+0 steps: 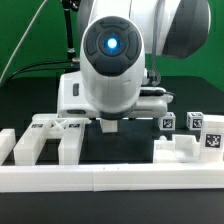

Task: Assemble chair

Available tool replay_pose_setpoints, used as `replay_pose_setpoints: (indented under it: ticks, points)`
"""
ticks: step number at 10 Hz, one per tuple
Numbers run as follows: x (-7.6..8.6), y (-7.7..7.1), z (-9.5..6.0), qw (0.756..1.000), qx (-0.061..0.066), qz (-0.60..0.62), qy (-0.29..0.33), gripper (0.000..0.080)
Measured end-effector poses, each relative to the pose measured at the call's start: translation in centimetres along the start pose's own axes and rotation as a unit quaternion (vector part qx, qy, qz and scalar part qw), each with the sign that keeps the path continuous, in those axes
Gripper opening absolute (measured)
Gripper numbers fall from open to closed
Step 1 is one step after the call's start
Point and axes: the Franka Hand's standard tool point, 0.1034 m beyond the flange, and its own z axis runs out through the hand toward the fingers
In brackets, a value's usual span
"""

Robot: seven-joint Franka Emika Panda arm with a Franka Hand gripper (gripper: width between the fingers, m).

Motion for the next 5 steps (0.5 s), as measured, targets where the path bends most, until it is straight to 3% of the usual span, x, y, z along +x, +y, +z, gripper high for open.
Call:
replay_pose_setpoints:
  ticks: [3, 5]
  points:
    - [0.04, 0.02, 0.08, 1.000, 0.001, 0.000, -0.001, 0.0626]
    - [0.04, 0.07, 0.08, 1.000, 0.001, 0.000, -0.001, 0.0280]
